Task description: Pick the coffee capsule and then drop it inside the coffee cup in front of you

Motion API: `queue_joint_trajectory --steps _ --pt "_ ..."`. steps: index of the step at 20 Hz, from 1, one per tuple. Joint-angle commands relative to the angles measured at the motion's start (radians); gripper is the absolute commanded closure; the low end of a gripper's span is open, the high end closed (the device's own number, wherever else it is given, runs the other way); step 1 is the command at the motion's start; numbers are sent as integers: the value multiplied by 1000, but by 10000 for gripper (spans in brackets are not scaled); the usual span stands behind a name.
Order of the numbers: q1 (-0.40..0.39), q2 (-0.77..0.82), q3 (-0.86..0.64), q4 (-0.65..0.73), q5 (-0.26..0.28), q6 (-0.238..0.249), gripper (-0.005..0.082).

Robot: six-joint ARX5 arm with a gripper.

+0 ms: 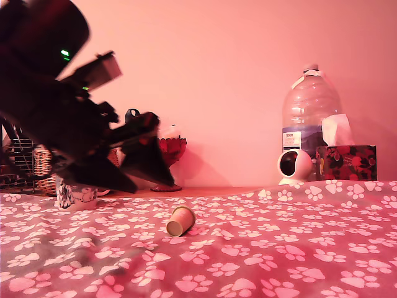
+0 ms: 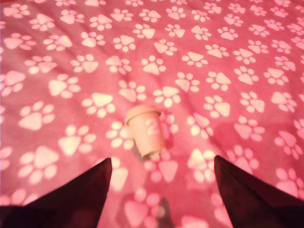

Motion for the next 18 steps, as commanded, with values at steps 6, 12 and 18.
queue_joint_trajectory --steps 6,12,18 --pt "2 130 108 -53 14 -5 145" --pt "8 228 204 -104 14 -5 145" --pt "8 301 234 -93 8 -5 146"
